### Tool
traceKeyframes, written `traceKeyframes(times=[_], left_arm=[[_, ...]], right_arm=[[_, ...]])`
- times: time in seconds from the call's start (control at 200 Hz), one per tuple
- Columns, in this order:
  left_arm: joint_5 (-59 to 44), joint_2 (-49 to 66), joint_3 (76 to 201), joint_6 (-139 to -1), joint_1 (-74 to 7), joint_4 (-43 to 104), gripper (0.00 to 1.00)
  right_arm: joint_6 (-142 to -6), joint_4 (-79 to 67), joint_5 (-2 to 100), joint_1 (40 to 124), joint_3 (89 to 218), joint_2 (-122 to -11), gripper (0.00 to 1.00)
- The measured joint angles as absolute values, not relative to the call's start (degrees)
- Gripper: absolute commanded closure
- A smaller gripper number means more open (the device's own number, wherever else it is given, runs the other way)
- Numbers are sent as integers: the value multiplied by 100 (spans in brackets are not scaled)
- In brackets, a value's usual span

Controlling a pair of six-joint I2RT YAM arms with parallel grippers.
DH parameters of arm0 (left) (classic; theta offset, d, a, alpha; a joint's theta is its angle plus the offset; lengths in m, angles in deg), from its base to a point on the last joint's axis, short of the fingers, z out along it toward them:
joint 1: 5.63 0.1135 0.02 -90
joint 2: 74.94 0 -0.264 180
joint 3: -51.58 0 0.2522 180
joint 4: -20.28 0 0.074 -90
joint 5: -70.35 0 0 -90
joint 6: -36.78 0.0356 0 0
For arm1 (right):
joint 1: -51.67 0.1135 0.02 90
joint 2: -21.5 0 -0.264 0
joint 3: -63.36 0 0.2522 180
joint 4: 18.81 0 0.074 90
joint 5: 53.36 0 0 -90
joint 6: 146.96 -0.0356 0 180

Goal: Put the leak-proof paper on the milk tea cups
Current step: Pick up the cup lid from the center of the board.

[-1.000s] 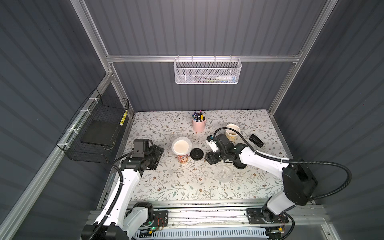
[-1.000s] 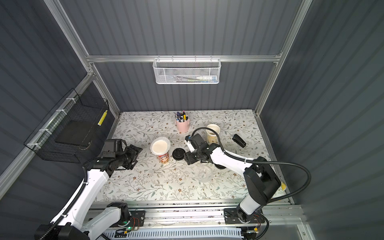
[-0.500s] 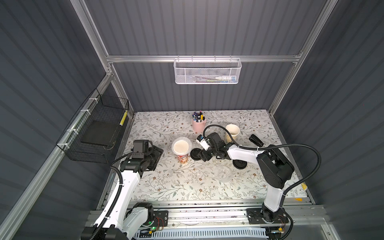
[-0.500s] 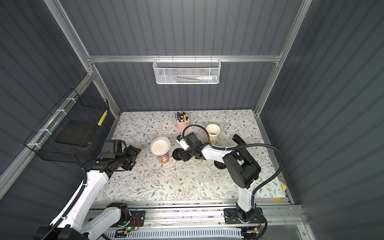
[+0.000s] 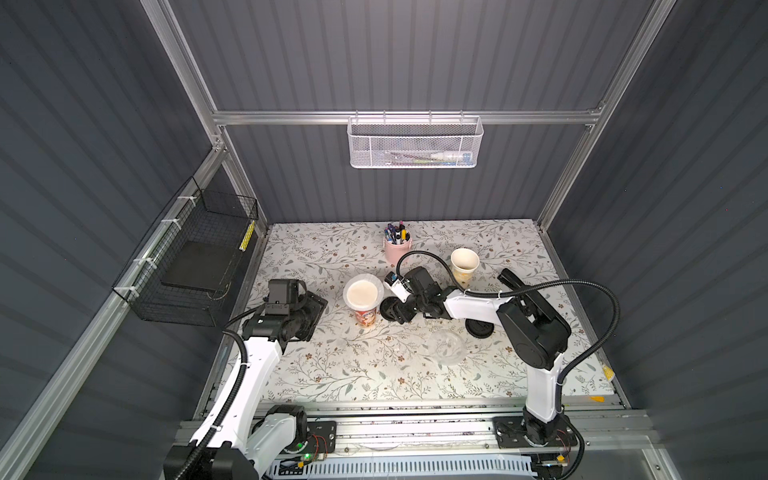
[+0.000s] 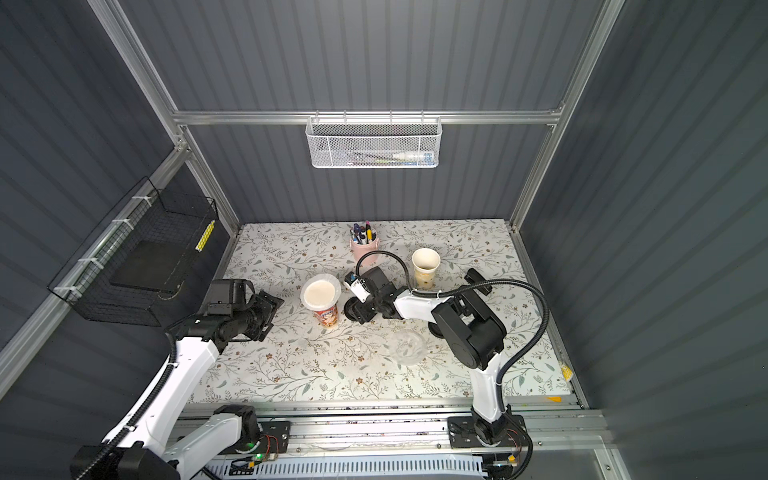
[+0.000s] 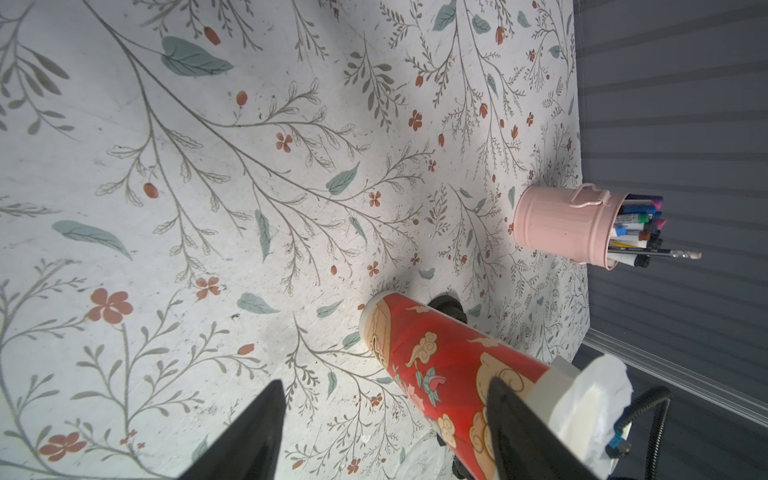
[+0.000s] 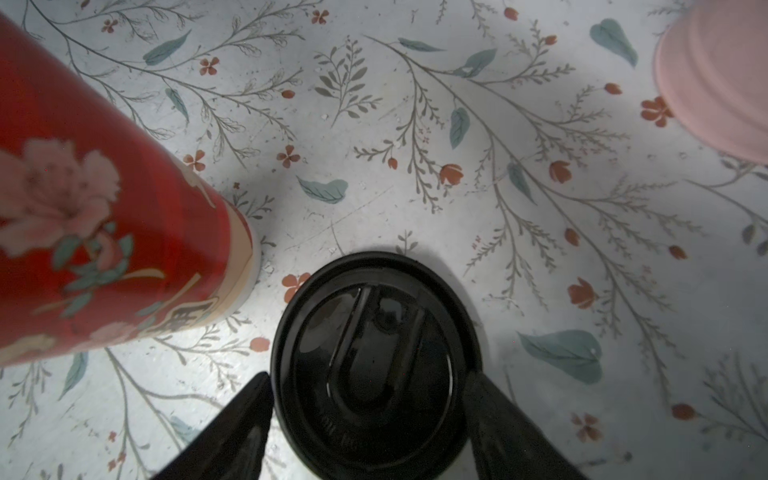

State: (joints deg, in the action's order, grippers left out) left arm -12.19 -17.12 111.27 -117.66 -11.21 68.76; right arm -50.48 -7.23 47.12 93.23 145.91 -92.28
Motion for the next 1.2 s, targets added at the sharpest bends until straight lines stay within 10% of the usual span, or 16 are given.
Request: traceKeyframes(times=[0.575,1.201], left_arm=[[-1219,-1712,11127,-11766,-1121,6876,23],[-1219,-1719,11123,-11766,-1121,6878,23]], right_arm=[[-5029,-725,4572,9334,14723,-9414,12],[-4893,-670,4071,9458,14930,-9621,22]])
